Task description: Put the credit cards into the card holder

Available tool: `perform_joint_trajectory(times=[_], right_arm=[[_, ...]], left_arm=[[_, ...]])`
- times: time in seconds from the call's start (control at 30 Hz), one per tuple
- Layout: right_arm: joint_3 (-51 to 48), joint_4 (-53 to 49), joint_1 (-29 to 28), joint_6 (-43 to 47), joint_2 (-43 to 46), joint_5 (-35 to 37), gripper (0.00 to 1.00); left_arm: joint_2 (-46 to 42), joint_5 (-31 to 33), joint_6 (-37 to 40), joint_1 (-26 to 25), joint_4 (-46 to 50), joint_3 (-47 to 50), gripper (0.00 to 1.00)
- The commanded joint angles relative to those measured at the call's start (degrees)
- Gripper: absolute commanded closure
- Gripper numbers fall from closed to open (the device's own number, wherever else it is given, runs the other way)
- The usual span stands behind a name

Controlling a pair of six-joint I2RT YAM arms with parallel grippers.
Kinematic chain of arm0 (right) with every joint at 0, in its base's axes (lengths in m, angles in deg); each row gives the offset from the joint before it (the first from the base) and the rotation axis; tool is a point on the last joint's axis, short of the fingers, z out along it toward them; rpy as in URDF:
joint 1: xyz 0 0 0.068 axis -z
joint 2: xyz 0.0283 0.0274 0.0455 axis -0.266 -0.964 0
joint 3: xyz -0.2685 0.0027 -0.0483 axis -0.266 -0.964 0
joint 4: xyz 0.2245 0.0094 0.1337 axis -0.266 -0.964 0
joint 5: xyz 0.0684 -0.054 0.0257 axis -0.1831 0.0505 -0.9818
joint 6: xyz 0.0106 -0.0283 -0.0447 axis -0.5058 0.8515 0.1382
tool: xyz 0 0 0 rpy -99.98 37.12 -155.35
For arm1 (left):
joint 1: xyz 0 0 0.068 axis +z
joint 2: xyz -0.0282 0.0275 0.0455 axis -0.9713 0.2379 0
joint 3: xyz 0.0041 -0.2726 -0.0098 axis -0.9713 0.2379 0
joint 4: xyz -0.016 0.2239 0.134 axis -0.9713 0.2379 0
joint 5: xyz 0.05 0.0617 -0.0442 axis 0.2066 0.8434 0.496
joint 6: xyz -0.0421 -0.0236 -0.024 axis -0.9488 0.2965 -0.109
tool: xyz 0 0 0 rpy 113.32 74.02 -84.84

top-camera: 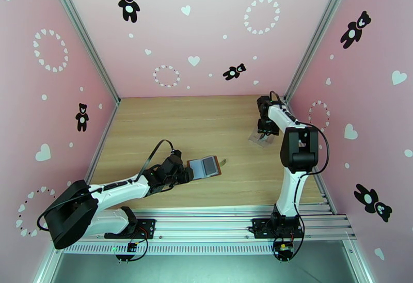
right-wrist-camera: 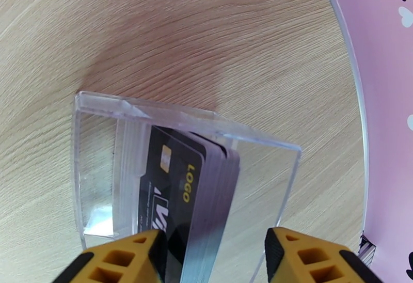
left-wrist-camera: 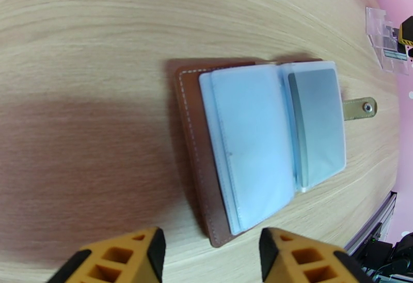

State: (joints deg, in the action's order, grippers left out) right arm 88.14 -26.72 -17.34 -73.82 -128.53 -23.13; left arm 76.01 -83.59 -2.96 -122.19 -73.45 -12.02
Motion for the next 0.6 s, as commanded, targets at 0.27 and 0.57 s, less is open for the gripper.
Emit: perform_joint_trajectory(times=[0.27, 0.57], right_arm=[[-4.39, 0.1, 2.08, -0.52, 5.71, -1.18, 0.62], [-4.8, 0.15, 2.32, -0.04, 7.65, -1.91, 0.77]], left_arm=[[0.75, 0.23, -0.05, -0.45, -1.05, -0.64, 0.46], [0.55, 0.28, -0.13, -0.41, -0.93, -0.6, 0.46]])
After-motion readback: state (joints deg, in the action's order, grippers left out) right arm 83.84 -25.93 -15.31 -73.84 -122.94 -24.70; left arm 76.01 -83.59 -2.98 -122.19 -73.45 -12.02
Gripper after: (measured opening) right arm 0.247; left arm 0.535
